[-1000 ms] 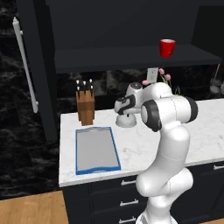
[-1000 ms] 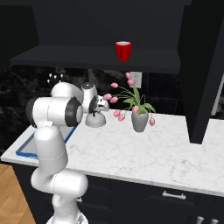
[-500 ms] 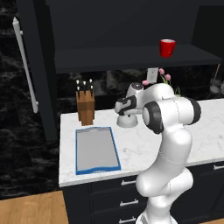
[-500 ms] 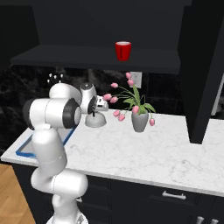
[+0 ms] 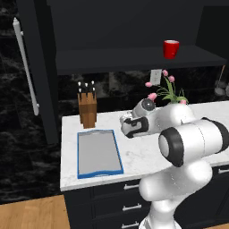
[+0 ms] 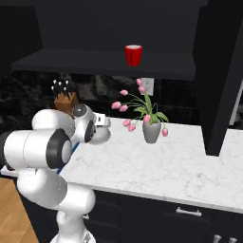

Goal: Pick the kettle from the counter and place it on the tray. Then pick the mug from the cabinet and place it on the tray. Then close the cabinet doors.

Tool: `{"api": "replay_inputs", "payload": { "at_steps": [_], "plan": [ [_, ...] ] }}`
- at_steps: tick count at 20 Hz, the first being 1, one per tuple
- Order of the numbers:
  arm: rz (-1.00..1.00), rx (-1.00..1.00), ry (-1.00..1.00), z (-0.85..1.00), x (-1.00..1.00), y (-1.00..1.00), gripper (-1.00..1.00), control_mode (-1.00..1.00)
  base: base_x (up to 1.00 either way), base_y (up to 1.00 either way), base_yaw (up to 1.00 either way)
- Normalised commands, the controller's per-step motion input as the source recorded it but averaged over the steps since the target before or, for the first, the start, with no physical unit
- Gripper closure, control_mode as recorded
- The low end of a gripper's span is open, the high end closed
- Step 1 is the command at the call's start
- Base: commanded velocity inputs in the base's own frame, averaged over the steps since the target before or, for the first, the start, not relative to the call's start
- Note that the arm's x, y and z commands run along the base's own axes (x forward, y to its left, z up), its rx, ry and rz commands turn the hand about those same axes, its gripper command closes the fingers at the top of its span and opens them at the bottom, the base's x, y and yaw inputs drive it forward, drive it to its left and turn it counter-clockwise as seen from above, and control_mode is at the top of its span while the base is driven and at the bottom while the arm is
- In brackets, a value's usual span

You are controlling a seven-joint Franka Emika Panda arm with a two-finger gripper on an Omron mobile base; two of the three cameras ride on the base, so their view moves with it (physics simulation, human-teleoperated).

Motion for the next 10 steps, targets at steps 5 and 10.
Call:
{"api": "replay_inputs", "payload": {
  "at_steps": [5, 10],
  "plan": [
    [0.00, -0.08, -0.06, 0.49, -0.30, 0.64, 1.00, -1.00, 0.00, 0.00, 0.00],
    [0.00, -0.08, 0.00, 0.33, -0.02, 0.87, 1.00, -1.00, 0.00, 0.00, 0.00]
  ]
}}
